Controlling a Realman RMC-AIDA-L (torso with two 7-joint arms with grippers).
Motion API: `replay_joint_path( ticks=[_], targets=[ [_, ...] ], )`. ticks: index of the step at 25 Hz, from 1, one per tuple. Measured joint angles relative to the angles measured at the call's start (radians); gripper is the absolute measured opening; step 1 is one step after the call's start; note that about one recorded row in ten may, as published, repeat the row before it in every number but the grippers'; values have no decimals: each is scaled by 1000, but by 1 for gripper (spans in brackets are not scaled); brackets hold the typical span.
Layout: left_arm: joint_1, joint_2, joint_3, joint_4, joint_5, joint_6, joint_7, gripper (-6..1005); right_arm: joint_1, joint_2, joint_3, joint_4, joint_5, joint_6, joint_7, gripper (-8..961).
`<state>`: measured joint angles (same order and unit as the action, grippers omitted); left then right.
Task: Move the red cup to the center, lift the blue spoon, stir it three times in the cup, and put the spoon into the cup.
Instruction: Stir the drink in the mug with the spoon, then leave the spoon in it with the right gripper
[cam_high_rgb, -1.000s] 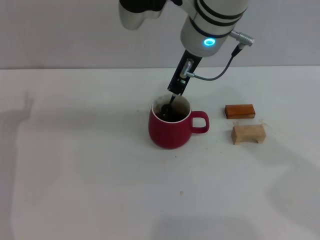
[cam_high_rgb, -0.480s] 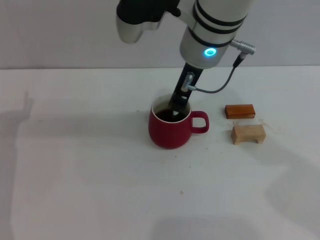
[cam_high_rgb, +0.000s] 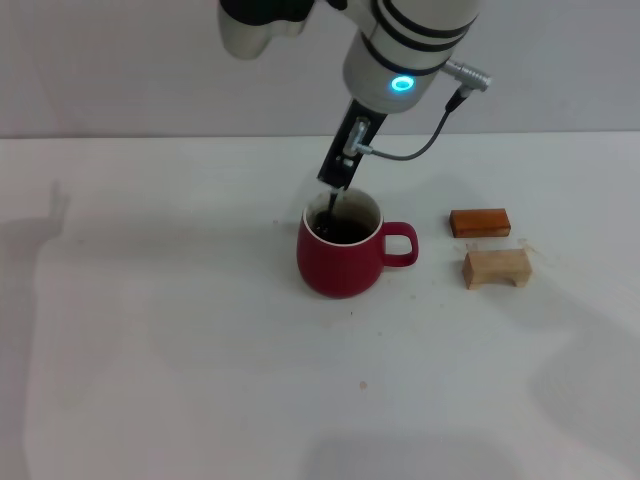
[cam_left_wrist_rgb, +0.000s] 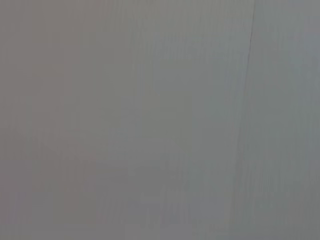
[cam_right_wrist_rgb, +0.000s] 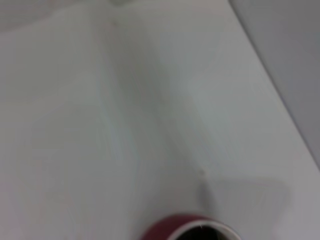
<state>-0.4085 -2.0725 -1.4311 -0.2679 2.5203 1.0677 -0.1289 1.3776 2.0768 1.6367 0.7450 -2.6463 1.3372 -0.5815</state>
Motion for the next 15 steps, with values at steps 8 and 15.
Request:
replay_joint_path(
  ticks=[8,15],
  targets=[
    [-3,0,0,3,0,0,0,842,1,1,0,-6,-54,66,13,190],
    [-3,2,0,4,0,0,0,842,-3,2,-29,-1,33,112,-4,198]
  ],
)
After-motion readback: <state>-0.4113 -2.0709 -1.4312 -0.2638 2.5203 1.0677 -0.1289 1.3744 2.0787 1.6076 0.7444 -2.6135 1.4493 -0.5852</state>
